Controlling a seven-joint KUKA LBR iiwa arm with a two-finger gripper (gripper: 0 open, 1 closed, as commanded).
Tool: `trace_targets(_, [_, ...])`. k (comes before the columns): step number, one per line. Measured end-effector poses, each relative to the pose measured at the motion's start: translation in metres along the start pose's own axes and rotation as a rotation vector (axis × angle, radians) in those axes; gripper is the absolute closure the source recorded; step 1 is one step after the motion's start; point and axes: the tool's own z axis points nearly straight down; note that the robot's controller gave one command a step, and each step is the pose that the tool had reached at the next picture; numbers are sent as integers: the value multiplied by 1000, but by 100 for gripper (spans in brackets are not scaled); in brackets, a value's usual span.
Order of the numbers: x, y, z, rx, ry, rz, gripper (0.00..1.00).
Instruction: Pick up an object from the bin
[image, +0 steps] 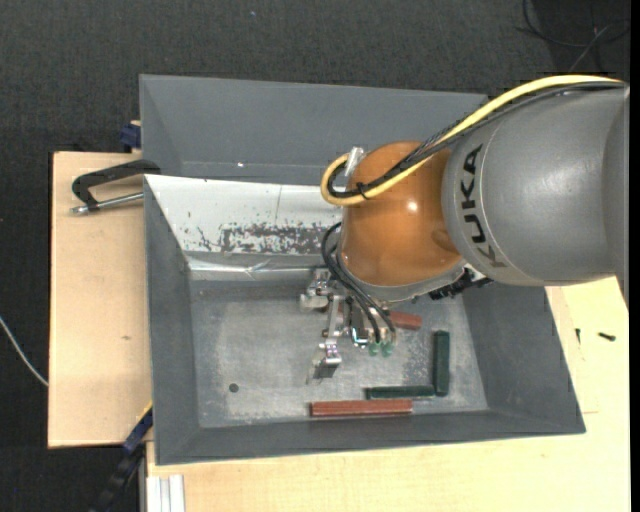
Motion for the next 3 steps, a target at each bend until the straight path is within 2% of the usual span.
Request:
trace_targets(1, [-1, -1, -4, -1, -7, 2, 0])
trace_targets(2, [-3, -37, 18, -2, -10, -88, 0])
trace_targets(3, [4, -79, 23, 0, -7, -110, 0])
